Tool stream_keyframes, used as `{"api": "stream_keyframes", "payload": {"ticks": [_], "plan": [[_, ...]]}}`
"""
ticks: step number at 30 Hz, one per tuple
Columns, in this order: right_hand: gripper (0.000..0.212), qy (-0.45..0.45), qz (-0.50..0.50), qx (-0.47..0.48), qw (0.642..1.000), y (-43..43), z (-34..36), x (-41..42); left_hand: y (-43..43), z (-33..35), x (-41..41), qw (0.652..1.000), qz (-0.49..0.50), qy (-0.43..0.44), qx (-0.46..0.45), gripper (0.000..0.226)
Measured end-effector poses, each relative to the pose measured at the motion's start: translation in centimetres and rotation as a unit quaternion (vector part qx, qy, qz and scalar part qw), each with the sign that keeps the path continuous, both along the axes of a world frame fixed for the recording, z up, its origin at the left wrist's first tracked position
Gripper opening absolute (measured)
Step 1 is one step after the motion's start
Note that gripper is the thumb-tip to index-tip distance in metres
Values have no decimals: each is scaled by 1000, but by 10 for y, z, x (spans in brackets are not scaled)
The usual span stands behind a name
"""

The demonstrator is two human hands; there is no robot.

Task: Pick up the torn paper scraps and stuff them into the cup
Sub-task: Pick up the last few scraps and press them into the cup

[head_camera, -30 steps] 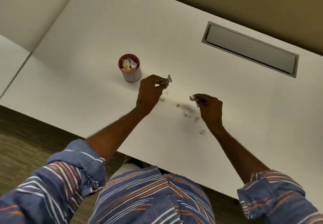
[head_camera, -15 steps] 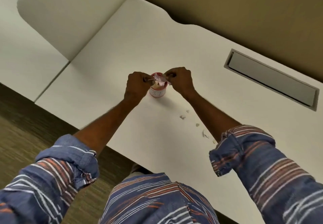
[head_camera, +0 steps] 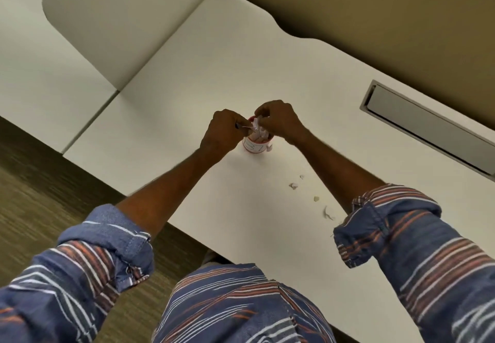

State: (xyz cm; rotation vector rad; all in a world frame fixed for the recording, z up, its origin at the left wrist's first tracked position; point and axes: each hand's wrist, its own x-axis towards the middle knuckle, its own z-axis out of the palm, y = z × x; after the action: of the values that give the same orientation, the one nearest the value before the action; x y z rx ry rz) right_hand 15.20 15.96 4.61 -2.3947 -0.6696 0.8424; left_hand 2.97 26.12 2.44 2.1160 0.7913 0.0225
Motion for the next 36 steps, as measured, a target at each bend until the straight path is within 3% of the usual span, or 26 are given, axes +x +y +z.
{"api": "stream_keyframes", "payload": {"ticks": [4,9,16,21,28,32,36], "plan": [[39,98,-38,-26,994,1,17,12,-1,2,5,1000,-15,19,9,23],[25,139,-99,28,985,-16,25,15,-4,4,8,999,-34,38,15,28],[17,80,-193,135,969,-55,13,23,-17,7,37,992,-95,52,66,27],[14,37,-197,80,976,-87,-7,25,-32,1,44,975,-151,109,123,28],[15,-24,-102,19,994,-110,-40,11,-34,12,52,955,-195,120,188,25],[32,-38,-34,5,999,-113,-67,-6,-23,26,55,953,-200,98,205,30],[89,-11,67,-60,996,-110,-87,-22,-12,32,57,954,-212,82,194,25]]}}
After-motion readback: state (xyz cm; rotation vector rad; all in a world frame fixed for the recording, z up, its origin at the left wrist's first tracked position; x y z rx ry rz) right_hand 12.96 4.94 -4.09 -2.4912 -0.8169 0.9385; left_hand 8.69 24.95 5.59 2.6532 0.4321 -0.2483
